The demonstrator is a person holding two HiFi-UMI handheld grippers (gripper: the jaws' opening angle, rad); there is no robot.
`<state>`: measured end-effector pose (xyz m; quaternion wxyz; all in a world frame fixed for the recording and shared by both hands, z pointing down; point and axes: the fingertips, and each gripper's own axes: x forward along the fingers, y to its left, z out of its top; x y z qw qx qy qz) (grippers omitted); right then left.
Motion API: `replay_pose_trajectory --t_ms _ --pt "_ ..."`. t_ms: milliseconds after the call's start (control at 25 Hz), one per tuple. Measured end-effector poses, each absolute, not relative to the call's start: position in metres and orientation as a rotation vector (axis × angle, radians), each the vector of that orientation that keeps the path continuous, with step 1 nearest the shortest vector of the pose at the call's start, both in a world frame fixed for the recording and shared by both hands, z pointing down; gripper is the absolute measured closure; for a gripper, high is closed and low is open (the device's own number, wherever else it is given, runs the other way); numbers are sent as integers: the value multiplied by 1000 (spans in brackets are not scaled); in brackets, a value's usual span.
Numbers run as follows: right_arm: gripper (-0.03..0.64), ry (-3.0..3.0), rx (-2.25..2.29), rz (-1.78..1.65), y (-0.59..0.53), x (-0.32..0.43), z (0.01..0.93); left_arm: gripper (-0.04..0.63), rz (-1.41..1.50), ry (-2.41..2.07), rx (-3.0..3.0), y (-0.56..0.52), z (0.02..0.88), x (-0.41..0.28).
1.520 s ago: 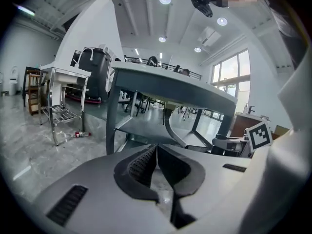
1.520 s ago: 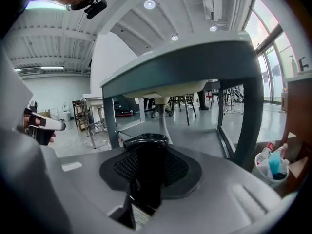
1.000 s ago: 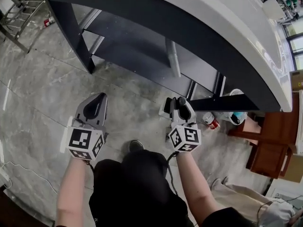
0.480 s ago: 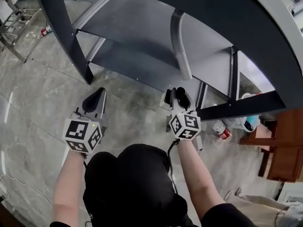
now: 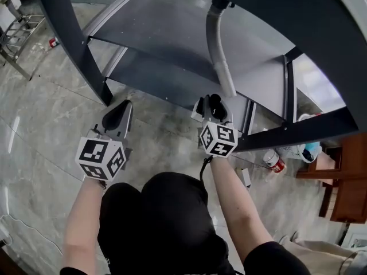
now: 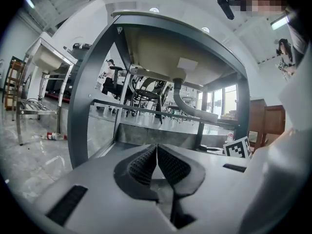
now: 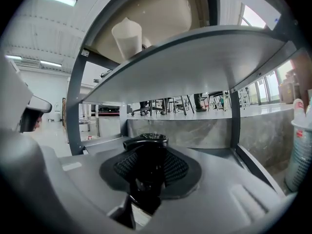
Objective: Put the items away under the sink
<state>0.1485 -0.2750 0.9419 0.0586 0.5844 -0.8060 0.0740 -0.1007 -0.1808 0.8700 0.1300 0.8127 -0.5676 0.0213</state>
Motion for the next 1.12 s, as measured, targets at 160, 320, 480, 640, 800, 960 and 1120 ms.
replay_pose_trajectory --t_ms 160,320,480,640,800,960,1120 --pt "520 -2431 1797 178 -288 147 942 578 77 -1646 2358 -185 873 -99" --pt "520 -2426 1792 113 -297 146 942 578 99 -1650 2366 -190 872 -98" --pt "518 -2438 1781 83 -303 146 942 580 85 -1649 2369 -196 870 -97" --pt "517 -2447 1746 40 -303 144 944 580 93 -1635 2373 -197 874 -94" --pt "514 -2458 1729 76 -302 143 946 578 107 -1613 2364 -197 882 -91" --pt "477 -2466 1716 140 -305 143 948 580 115 -1599 2379 -196 882 -86" --pt "370 -2470 1724 179 -299 150 950 580 104 -1600 2390 -193 880 -85"
